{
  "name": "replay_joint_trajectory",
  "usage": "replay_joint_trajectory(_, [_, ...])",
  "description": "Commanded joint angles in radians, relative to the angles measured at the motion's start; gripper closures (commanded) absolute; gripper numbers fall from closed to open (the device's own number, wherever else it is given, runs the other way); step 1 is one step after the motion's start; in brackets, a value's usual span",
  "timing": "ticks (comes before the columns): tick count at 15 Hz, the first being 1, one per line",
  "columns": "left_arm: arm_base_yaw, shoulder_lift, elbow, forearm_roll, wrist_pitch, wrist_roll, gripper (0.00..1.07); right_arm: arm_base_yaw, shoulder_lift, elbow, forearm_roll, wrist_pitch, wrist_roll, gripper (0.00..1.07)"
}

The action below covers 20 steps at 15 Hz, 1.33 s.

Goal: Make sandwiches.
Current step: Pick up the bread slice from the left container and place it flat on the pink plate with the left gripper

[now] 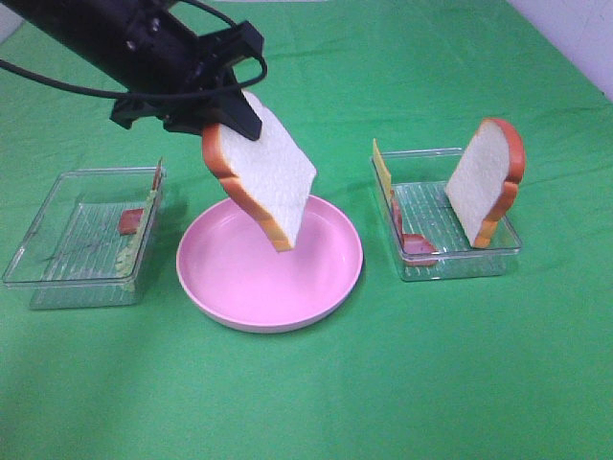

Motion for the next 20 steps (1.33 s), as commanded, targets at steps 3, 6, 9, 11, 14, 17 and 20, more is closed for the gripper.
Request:
replay_joint_trajectory(3, [-0.062, 0.091, -0.001, -0.043, -0.096, 0.005, 1.07, -0.003, -0.014, 0.004, 0.001, -0.011, -0.017, 0.38])
replay_joint_trajectory(6, [-0.071, 0.143, -0.001, -0.058, -0.105, 0.005, 1.07, -0.003, -0.014, 0.004, 0.001, -0.011, -0.017, 0.38])
replay_joint_trajectory(9, [-0.071, 0.186, -0.001, -0.077, -0.096, 0.005, 1.06, -0.003, -0.014, 0.004, 0.001, -0.011, -0.017, 0.38])
replay_joint_trajectory(11, [-0.071, 0.202, -0.001, -0.081, -0.094, 0.005, 1.05, -0.003, -0.014, 0.004, 0.001, -0.011, -0.017, 0.38])
replay_joint_trajectory(14, [-0.071, 0.208, -0.001, -0.075, -0.101, 0.005, 0.86, -0.003, -0.014, 0.004, 0.001, -0.011, -0.017, 0.38])
replay_joint_trajectory(17, [-0.071, 0.204, -0.001, -0.024, -0.089, 0.005, 0.42, -0.003, -0.014, 0.004, 0.001, -0.011, -0.017, 0.38])
replay_joint_trajectory(20, [-0.071, 0.183, -0.004, 0.099, -0.089, 0.002, 0.25, -0.003, -0.014, 0.004, 0.001, -0.011, -0.017, 0.38])
